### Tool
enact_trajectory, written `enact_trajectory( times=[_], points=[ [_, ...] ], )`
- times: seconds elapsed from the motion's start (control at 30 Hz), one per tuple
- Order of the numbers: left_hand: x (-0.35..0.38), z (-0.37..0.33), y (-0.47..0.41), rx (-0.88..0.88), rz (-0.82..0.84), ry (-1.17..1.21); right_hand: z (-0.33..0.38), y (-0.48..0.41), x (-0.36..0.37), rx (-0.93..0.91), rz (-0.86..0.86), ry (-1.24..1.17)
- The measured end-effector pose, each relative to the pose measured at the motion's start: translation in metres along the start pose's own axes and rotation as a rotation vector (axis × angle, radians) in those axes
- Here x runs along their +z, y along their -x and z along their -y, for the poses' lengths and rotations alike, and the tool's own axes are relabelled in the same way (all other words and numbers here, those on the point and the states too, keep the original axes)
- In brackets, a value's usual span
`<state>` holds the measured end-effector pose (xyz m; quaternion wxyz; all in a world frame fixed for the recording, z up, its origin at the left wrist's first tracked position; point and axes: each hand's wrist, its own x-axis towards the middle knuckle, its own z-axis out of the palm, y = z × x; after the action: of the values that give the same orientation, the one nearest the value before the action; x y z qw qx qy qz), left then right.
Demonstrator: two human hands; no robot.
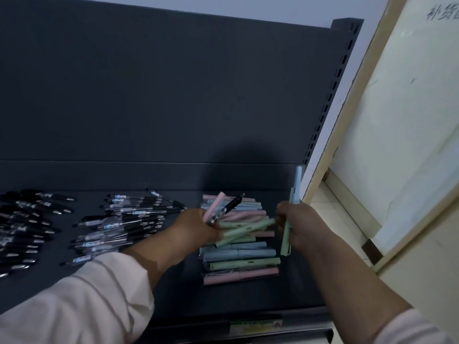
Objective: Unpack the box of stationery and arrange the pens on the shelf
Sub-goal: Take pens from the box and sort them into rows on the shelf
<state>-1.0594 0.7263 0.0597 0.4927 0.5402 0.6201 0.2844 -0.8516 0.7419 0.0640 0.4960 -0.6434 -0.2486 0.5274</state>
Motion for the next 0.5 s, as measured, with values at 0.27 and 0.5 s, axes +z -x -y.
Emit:
enact_trajectory(
  times=[0.27, 0.5],
  points=[
    [0.005, -0.019, 0.002, 0.008, 0.013, 0.202, 0.013, 0.010, 0.013, 0.085, 0.209, -0.507],
    [0.010, -0.028, 0.012, -0.045, 0.148, 0.276, 0.016, 0.023, 0.039, 0.135, 0.385, -0.646]
  ],
)
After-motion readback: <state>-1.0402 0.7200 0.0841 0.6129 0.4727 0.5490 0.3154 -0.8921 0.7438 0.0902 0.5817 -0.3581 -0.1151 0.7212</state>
